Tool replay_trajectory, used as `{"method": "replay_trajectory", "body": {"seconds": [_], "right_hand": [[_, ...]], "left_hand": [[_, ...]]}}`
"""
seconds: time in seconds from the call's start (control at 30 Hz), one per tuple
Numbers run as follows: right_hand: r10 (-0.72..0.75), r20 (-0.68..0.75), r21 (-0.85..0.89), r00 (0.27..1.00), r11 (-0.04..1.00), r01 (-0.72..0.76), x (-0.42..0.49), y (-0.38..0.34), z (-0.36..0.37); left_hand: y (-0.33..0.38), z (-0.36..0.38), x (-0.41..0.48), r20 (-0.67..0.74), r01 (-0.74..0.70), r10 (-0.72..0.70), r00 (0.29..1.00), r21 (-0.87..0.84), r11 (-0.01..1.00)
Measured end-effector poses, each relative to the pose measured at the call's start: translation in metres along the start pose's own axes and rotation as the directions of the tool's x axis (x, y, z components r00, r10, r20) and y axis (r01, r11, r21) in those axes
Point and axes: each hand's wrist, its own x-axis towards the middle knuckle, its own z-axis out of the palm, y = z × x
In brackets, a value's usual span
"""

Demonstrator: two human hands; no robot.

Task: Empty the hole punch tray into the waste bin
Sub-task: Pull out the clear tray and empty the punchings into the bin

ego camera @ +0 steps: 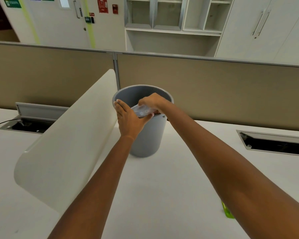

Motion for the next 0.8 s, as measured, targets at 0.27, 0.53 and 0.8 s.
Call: {"method": "replay_trajectory", "body": {"seconds": [0.27,0.53,0.8], "right_hand": [[-0.09,-0.011,-0.054,0.996,0.995,0.089,0.002,0.006,-0.009],[-0.209,-0.006,-0.138,0.978,0.969,0.206,0.002,0.017,-0.012],[-0.031,-0.118,0.366,0.993,0.928,0.073,0.001,0.033,-0.019]], "left_hand": [[-0.001,0.0,-0.001,0.005,-0.015,0.015,1.0,0.019,1.0],[-0.001,-0.001,-0.001,0.006,-0.019,0.019,1.0,0.036,0.999],[0.0,0.0,-0.002,0.012,-0.007,0.007,1.0,0.022,1.0]]}}
